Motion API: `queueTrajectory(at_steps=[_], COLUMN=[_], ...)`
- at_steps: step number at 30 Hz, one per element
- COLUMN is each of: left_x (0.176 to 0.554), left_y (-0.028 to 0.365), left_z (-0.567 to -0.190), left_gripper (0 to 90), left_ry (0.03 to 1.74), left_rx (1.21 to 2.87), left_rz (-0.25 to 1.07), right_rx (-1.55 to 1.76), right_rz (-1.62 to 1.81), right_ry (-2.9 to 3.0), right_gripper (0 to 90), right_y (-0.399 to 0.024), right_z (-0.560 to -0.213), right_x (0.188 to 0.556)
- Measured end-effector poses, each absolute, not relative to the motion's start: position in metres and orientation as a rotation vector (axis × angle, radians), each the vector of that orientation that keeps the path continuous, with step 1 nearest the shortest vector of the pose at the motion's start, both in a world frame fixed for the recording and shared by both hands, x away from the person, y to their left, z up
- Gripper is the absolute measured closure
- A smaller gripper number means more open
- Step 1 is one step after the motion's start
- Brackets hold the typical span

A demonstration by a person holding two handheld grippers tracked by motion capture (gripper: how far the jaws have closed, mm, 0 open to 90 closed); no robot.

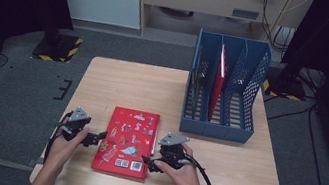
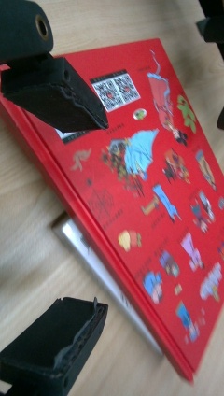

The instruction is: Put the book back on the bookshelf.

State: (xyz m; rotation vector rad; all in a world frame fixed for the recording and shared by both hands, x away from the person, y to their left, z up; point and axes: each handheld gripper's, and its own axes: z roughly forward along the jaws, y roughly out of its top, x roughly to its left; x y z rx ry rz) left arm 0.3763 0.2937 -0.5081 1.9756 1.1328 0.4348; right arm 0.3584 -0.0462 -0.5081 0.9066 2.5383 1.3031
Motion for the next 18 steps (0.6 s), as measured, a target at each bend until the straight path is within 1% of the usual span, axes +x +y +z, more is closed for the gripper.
queueTrajectory(at_steps=[5,18], left_x=[0.377,0.38], left_y=[0.285,0.279], left_z=[-0.509,-0.513], left_gripper=[3.9,3.5], left_ry=[1.096,1.088], left_rx=[2.0,2.029], left_rz=[0.429,0.431], right_rx=[0.896,0.912], right_rz=[1.28,1.278], right_ry=[2.569,2.612], right_gripper=[9.6,8.4], right_y=[-0.04,-0.036], right_z=[-0.515,-0.525], right_x=[0.357,0.355])
